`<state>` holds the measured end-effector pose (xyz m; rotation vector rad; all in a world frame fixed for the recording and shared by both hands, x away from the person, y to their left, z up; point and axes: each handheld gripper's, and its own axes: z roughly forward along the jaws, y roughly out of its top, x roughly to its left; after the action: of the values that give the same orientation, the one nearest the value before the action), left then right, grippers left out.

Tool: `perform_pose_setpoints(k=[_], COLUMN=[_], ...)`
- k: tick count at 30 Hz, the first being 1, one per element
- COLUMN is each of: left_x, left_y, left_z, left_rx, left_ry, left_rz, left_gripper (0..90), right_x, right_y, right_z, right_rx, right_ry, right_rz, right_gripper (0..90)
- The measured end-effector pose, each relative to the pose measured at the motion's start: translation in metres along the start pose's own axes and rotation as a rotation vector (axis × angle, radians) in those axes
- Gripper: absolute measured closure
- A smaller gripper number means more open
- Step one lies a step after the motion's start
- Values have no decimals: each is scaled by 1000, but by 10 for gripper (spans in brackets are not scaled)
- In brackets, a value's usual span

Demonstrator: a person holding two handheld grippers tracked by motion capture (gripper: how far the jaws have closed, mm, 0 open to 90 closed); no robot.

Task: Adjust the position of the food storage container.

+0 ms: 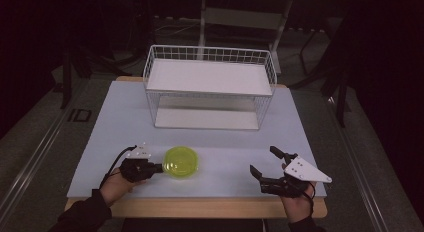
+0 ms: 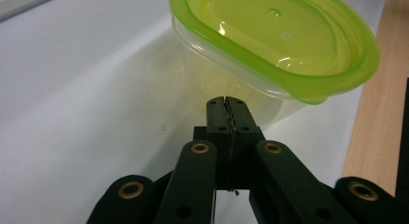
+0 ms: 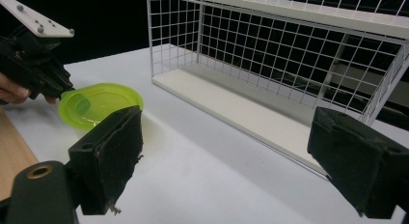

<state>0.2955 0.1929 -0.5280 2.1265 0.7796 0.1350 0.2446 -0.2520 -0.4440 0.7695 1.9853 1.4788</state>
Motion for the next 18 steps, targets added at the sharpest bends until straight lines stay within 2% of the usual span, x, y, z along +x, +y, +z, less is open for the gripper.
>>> perform_pose_setpoints(k=[7,18], left_x=[-4,-13], left_y=[5,22], left_z=[9,33], left_rx=[16,17], left_ry=[-15,-47], left_rz=[10,26], left_gripper=[900,900], right_x=[-1,0], right_y=[0,0], right_z=[-1,-1], right_rx=[-2,-1], right_ry=[-1,-1], right_rz=[0,-7], right_gripper=[120,121])
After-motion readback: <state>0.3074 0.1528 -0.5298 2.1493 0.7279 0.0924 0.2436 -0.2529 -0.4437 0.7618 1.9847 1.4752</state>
